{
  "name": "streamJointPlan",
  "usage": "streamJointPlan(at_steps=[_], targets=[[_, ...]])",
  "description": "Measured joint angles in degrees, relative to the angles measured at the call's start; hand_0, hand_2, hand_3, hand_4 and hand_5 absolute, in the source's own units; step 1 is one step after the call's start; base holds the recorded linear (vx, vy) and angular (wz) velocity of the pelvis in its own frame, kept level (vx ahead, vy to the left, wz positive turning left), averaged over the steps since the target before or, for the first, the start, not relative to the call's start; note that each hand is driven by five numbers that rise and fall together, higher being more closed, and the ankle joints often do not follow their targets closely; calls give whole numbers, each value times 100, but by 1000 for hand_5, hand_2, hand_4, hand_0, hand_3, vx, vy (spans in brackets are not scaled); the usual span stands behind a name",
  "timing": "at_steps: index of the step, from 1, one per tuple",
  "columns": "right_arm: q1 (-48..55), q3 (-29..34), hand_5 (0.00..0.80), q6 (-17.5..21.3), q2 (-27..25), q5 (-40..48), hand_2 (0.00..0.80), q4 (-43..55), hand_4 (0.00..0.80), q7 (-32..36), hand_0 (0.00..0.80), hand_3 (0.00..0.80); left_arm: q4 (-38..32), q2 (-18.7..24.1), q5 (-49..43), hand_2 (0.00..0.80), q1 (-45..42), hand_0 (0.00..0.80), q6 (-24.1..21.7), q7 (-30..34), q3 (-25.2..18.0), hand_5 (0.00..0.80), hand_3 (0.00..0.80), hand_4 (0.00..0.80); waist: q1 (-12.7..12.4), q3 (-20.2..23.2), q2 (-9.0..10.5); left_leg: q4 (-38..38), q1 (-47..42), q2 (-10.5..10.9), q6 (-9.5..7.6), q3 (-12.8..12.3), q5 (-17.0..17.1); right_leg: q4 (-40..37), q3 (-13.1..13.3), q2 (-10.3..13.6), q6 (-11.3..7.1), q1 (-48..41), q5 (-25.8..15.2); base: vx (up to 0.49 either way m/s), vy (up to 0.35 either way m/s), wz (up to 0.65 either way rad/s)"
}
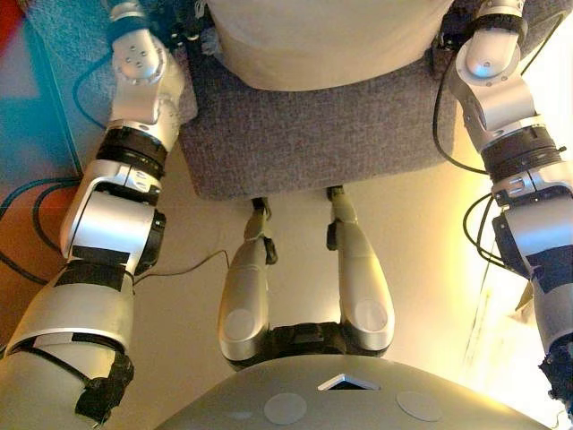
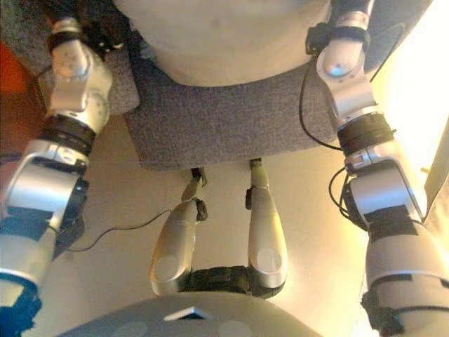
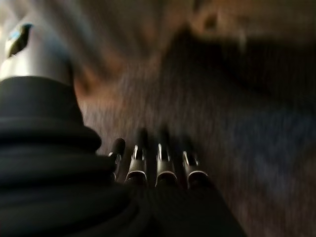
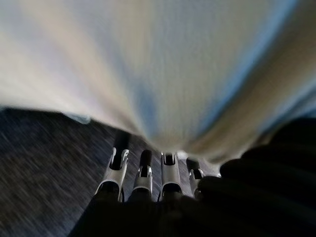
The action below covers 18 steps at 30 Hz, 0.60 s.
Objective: Pick up the cushion and take it to the sofa
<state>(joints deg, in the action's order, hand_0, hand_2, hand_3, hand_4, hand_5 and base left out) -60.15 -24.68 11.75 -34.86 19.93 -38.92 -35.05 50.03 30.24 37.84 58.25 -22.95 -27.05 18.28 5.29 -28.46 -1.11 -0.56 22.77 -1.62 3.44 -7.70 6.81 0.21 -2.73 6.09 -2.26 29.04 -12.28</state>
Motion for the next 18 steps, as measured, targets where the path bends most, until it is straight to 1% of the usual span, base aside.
streamJointPlan(at_steps=[2, 6, 9, 10, 13, 14, 15, 18], targets=[[204, 193, 0, 38, -28, -15, 0, 4, 0, -47, 0, 0, -24, -8, 82, 0, -213, 0, 7, -2, -26, 0, 0, 0, 15, -4, -7, -17, -138, 3, 0, 1, 0, -2, 3, 0, -1, -122, 1, -5, 17, -5], [497, 508, 0, 42, -397, -22, 0, 13, 0, -243, 0, 0, -63, -24, 205, 0, -533, 0, 157, -2, -399, 0, 0, 0, 28, -20, -38, -107, -442, -23, 35, 18, 21, -47, -11, -12, 27, -367, -20, 8, 20, -12], [618, 905, 0, 41, -764, -14, 0, 71, 0, -273, 0, 0, -157, -12, 409, 0, -814, 0, 308, -6, -747, 0, 0, 0, 22, -55, -111, -254, -731, -60, 96, 80, 59, -171, -166, -27, 64, -616, -49, 53, 19, -16], [678, 1006, 0, 41, -858, -12, 0, 80, 0, -271, 0, 0, -159, -7, 433, 0, -914, 0, 376, -6, -892, 0, 0, 0, 21, -55, -125, -295, -843, -84, 120, 139, 61, -220, -255, -37, 89, -721, -67, 71, 4, -16], [875, 1345, 0, 41, -1011, -9, 0, 242, 0, -268, 0, 0, -156, 20, 588, 0, -1191, 0, 500, -11, -1276, 0, 0, 0, 17, -44, -186, -291, -1043, -164, 189, 185, 18, -322, -355, -100, 107, -995, -69, 81, 3, -8], [933, 1396, 0, 41, -1091, -11, 0, 341, 0, -261, 0, 0, -147, 30, 630, 0, -1268, 0, 529, -45, -1416, 0, 0, 0, 13, -46, -239, -290, -1134, -182, 203, 204, 8, -371, -432, -104, 128, -1086, -82, 112, 5, 5], [990, 1513, 0, 39, -1125, -12, 0, 454, 0, -225, 0, 0, -123, 45, 644, 0, -1377, 0, 582, -109, -1669, 0, 0, 0, 9, -39, -309, -288, -1144, -201, 214, 223, 1, -403, -463, -121, 135, -1158, -83, 126, 3, 8], [1192, 1719, 0, 39, -1229, -23, 0, 777, 0, -184, 0, 0, 283, 420, 922, 0, -1861, 0, 769, -305, -2449, 0, 0, 0, -4, -20, -448, -284, -1320, -250, 254, 318, -26, -483, -576, -167, 194, -1382, -66, 124, 4, 14]])
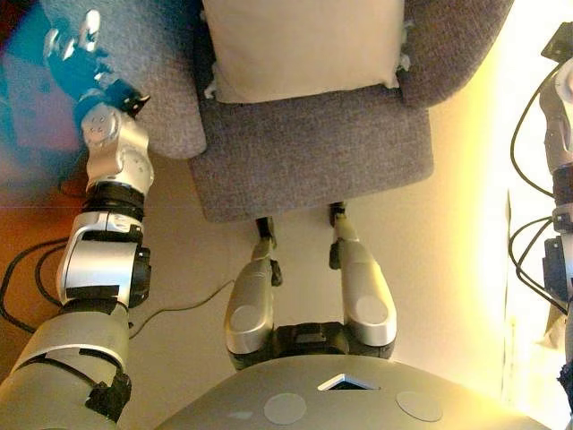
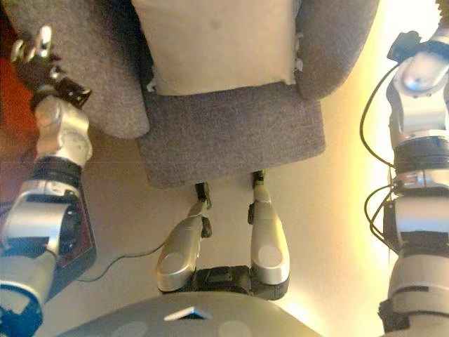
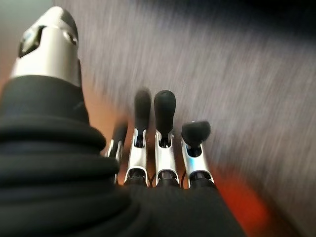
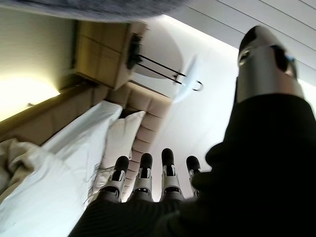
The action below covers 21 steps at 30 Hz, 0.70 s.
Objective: Pick up the cushion and take it to the sofa
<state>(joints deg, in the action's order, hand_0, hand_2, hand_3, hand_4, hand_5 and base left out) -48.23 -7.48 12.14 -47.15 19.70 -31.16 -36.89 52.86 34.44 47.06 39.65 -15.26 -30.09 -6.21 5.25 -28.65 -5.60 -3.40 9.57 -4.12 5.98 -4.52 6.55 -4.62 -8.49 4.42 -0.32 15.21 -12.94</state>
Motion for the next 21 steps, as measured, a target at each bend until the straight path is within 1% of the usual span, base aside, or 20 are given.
streamJointPlan(at_steps=[1, 2, 4, 6, 7, 8, 10, 11, 13, 16, 18, 20, 21], targets=[[139, 118, 0, 0, -93, -4, 0, 149, 0, 17, 0, 0, 45, 126, 51, 0, -225, 0, 33, -29, -219, 0, 0, 0, -40, 12, -29, 10, -21, -12, 8, 10, -1, -21, -40, -6, 9, -60, 6, 111, 8, 22], [241, 239, 0, 1, -184, -8, 0, 202, 0, 23, 0, 0, 62, 231, 125, 0, -497, 0, 55, -51, -343, 0, 0, 0, -117, 25, -60, 10, -48, -15, 8, 11, -1, -39, -66, -7, 13, -108, 4, 125, 6, 18], [460, 585, 0, -6, -322, -56, 0, 291, 0, 43, 0, 0, 31, 236, 145, 0, -937, 0, 75, -84, -598, 0, 0, 0, -278, 51, -105, -13, -113, -13, 8, 21, -1, -40, -93, -3, 16, -199, 8, 142, 2, 17], [749, 839, 0, -7, -324, -215, 0, 523, 0, 79, 0, 0, 7, 205, 145, 0, -1441, 0, 82, -85, -746, 0, 0, 0, -347, 60, -105, -47, -269, -11, 1, 27, 1, -41, -164, 5, -8, -401, 76, 162, -7, 26], [986, 1024, 0, -5, -320, -305, 0, 735, 0, 104, 0, 0, -25, 110, 140, 0, -1700, 0, 76, -84, -878, 0, 0, 0, -389, 75, -108, -87, -371, -5, -9, 60, -6, -42, -165, 12, -65, -506, 149, 146, 3, 23], [1314, 1232, 0, 0, -305, -430, 0, 935, 0, 153, 0, 0, -30, -12, 137, 0, -1943, 0, 74, -86, -977, 0, 0, 0, -483, 162, -96, -127, -441, 1, -18, 69, -14, -42, -165, 19, -84, -564, 185, 120, 20, 18], [1906, 1508, 0, -8, -207, -625, 0, 1185, 0, 289, 0, 0, -30, -221, 92, 0, -2488, 0, 86, -84, -1077, 0, 0, 0, -490, 406, -62, -151, -496, 30, -41, 158, -34, -42, -165, 45, -123, -661, 240, 144, 33, 23], [2272, 1674, 0, -17, -94, -727, 0, 1294, 0, 378, 0, 0, -38, -332, 77, 0, -2741, 0, 102, -83, -1080, 0, 0, 0, -486, 527, -38, -151, -538, 42, -62, 158, -56, -42, -162, 64, -145, -731, 270, 170, 42, 23], [3181, 2009, 0, -51, 344, -962, 0, 1531, 0, 646, 0, 0, -98, -625, -256, 0, -3334, 0, 191, -5, -1175, 0, 0, 0, -495, 815, 55, -154, -710, 60, -88, 158, -129, -44, -158, 90, -203, -926, 372, 172, 51, 12], [4603, 2203, 0, -123, 1068, -1015, 0, 1447, 0, 1033, 0, 0, -25, -979, -670, 0, -4111, 0, 440, 157, -1206, 0, 0, 0, -470, 1271, 201, -156, -1022, 61, -102, 149, -281, -46, -158, 106, -270, -1239, 523, 166, 43, 1], [5285, 2255, 0, -122, 1624, -1042, 0, 1146, 0, 1187, 0, 0, 266, -1202, -1049, 0, -4482, 0, 547, 301, -1198, 0, 0, 0, -454, 1547, 283, -159, -1211, 57, -112, 140, -370, -46, -155, 109, -318, -1424, 620, 111, 49, -2], [5890, 2250, 0, -94, 1985, -1096, 0, 804, 0, 1275, 0, 0, 487, -1389, -1334, 0, -4697, 0, 745, 405, -1129, 0, 0, 0, -422, 1735, 335, -163, -1339, 63, -122, 133, -416, -47, -150, 134, -341, -1547, 658, 75, 67, -2], [6024, 2221, 0, -82, 2185, -1120, 0, 447, 0, 1289, 0, 0, 652, -1459, -1498, 0, -4750, 0, 857, 476, -1103, 0, 0, 0, -420, 1813, 366, -185, -1404, 63, -123, 130, -436, -46, -150, 139, -345, -1627, 676, 39, 66, -1]])
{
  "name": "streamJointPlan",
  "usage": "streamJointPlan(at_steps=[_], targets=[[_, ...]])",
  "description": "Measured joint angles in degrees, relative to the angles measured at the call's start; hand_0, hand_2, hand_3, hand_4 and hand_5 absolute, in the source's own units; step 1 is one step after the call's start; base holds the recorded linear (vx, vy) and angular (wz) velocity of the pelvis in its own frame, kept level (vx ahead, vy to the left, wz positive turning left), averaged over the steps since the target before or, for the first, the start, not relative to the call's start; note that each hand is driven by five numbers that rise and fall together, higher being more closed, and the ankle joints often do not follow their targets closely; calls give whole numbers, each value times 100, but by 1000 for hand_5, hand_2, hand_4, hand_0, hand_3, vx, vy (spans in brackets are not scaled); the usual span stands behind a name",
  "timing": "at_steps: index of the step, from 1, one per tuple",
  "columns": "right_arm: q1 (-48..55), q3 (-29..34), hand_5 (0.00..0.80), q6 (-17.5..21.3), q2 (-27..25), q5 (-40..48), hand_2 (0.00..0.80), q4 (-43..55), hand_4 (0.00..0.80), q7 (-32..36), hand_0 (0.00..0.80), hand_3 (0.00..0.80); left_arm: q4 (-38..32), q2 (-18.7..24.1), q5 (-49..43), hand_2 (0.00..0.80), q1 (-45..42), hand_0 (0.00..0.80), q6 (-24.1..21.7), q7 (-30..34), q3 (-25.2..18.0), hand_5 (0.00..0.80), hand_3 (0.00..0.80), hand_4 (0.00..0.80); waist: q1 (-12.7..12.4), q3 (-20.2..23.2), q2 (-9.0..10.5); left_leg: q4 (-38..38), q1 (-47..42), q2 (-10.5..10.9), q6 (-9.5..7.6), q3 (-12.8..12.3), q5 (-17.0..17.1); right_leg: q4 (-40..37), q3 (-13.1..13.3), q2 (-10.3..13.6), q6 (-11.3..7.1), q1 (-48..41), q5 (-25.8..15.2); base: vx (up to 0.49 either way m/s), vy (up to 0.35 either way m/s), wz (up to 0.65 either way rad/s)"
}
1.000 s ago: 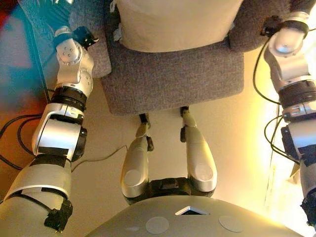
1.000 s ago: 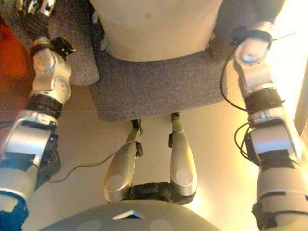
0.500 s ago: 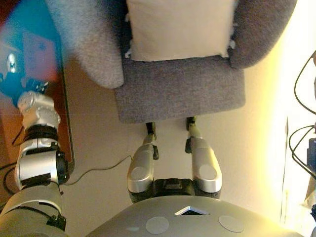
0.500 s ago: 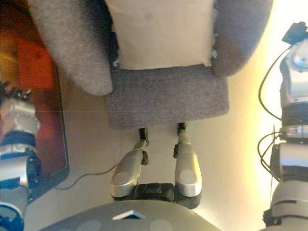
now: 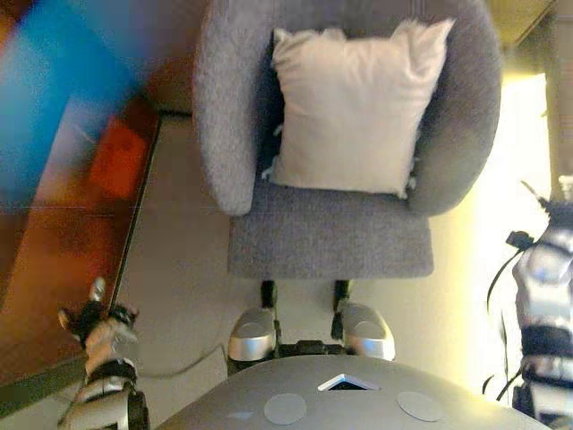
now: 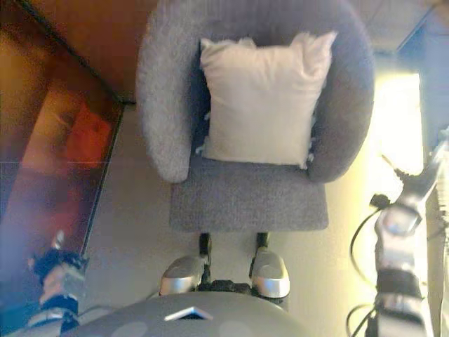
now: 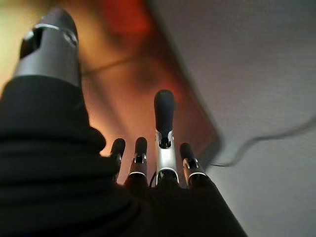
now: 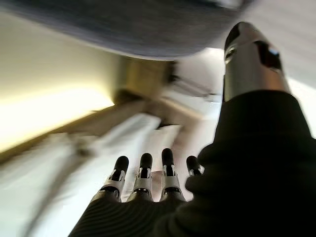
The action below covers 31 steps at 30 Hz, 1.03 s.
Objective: Pick up the cushion and take it to the sofa
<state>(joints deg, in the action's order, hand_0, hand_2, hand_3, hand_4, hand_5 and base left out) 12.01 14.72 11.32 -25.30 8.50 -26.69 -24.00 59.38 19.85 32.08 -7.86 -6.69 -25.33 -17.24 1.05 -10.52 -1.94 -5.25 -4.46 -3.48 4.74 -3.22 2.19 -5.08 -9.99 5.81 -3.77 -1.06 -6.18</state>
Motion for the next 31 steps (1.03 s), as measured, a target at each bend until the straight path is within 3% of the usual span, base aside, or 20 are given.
streamJointPlan(at_steps=[3, 8, 13, 17, 23, 31], targets=[[411, -344, 0, -83, 265, -9, 0, -932, 0, 105, 0, 0, 510, -123, -287, 0, -106, 0, 481, 294, 137, 0, 0, 0, 12, 287, 53, -9, -92, 6, -40, -11, -96, 4, 7, 16, 3, -106, 30, 15, 59, -2], [373, -722, 0, -285, 562, 25, 0, -2669, 0, 316, 0, 0, 1239, -349, -786, 0, -210, 0, 878, 754, 905, 0, 0, 0, 112, 549, 123, -10, -273, 42, -80, -55, -93, 0, 13, 60, -6, -273, 36, -26, 34, -1], [143, -1347, 0, -466, 1200, 127, 0, -3939, 0, 713, 0, 0, 1605, -787, -1044, 0, -178, 0, 1329, 1332, 1559, 0, 0, 0, 107, 739, 134, -10, -352, 13, -96, -135, -85, 68, 27, 47, 4, -267, 42, -80, -24, -5], [36, -1844, 0, -631, 1574, -87, 0, -4216, 0, 1013, 0, 0, 1619, -950, -1146, 0, -75, 0, 1742, 1880, 1978, 0, 0, 0, 105, 781, 167, -12, -397, -20, -98, -143, -83, 98, 71, 21, 21, -267, 50, -66, -74, -5], [-62, -2040, 0, -831, 1478, -171, 0, -4354, 0, 1114, 0, 0, 1612, -805, -1147, 0, -41, 0, 1893, 2129, 2310, 0, 0, 0, 105, 938, 161, -8, -422, -29, -113, -160, -72, 78, 80, 8, 25, -290, 50, -42, -53, -1], [-116, -2048, 0, -924, 1472, -105, 0, -4384, 0, 1168, 0, 0, 1607, -786, -1053, 0, 22, 0, 1992, 2136, 2354, 0, 0, 0, 99, 945, 142, -11, -503, -40, -78, -237, -101, 43, 134, -5, 24, -361, 49, -17, -15, -3]])
